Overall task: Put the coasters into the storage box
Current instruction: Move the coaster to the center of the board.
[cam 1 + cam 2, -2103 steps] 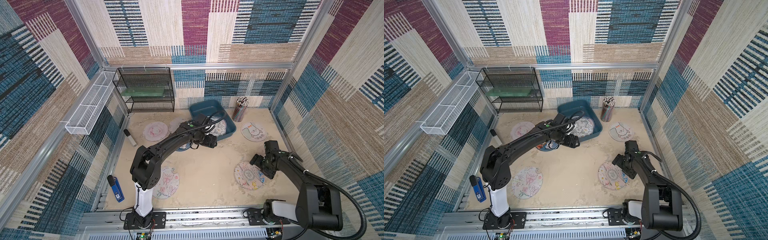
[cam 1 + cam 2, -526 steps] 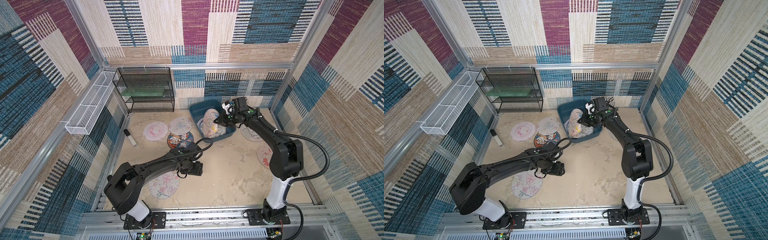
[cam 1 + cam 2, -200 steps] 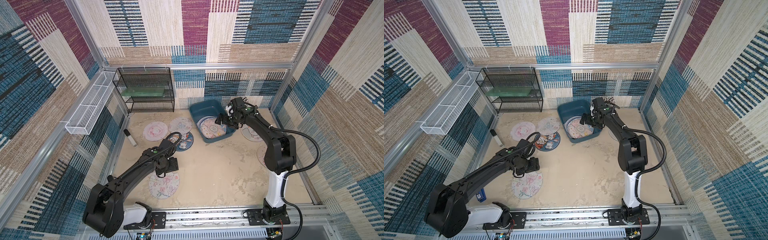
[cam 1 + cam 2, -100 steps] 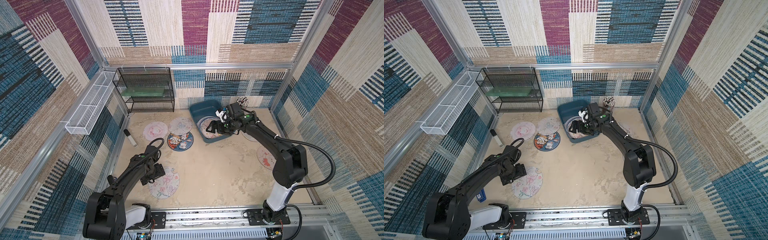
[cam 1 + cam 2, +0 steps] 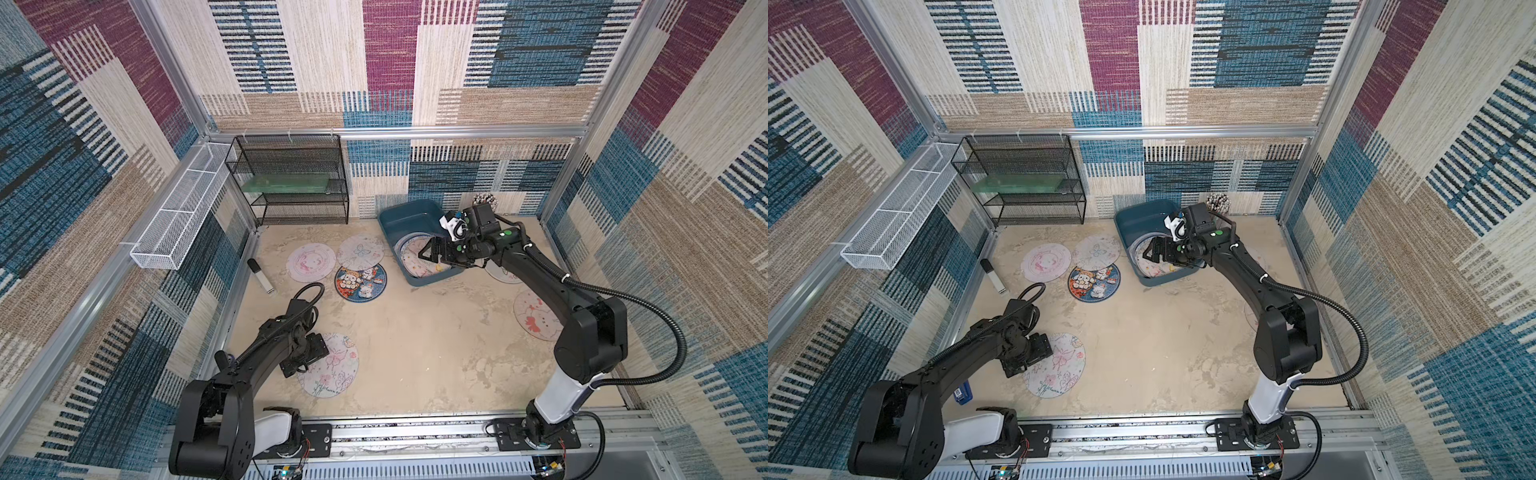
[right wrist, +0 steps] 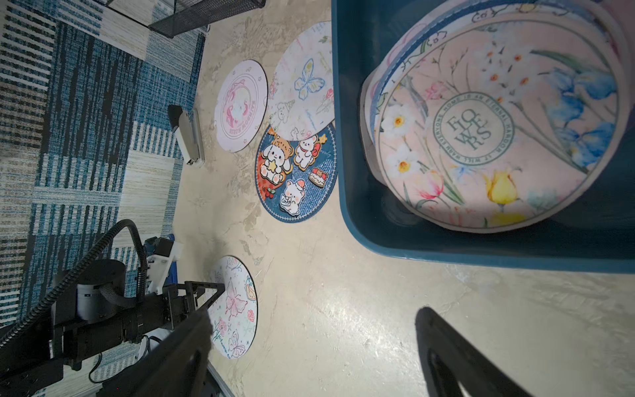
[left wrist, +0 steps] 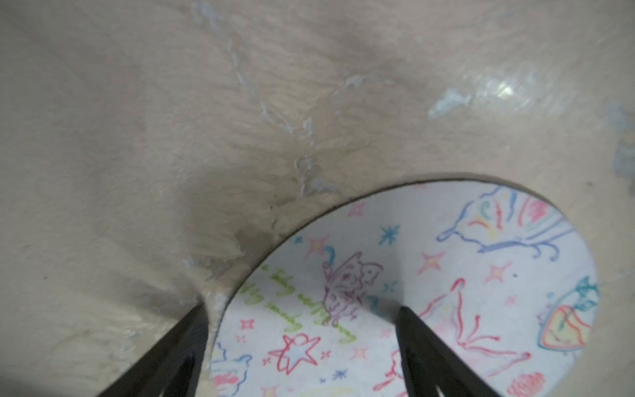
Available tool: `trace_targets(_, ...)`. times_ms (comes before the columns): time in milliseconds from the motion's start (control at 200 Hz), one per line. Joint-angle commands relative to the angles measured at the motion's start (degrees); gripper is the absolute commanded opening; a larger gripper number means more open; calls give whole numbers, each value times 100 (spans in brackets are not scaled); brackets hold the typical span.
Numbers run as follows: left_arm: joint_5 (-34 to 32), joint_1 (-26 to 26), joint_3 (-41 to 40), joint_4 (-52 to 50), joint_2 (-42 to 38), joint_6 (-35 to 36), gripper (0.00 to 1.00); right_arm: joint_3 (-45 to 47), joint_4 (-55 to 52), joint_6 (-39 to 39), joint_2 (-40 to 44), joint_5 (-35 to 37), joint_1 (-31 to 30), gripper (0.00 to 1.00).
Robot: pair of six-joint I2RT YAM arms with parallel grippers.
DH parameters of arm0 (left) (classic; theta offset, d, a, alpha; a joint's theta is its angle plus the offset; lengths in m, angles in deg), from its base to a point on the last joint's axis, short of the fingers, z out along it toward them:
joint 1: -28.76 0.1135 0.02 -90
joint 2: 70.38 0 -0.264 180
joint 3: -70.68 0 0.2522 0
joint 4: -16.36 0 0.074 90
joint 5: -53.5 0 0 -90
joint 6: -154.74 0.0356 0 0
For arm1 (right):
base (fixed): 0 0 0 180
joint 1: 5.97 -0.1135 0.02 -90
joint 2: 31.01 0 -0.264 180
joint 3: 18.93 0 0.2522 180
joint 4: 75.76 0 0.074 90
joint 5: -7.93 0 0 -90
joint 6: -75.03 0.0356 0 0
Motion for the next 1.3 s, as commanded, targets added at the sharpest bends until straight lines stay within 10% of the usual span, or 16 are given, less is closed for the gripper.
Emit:
trace_targets(0,566,-73,-198,173,-4,-105,85,5,155,-76,36,-139,57,95)
trace_targets(1037,1185,-3058,1890,628,1927,-93,83,2409,235,-203,301,-423,-777,100)
trace_targets(1297,1075,-3179,1781,629,1832,-210,78,2870,331,-116,255,-383,-1016,82)
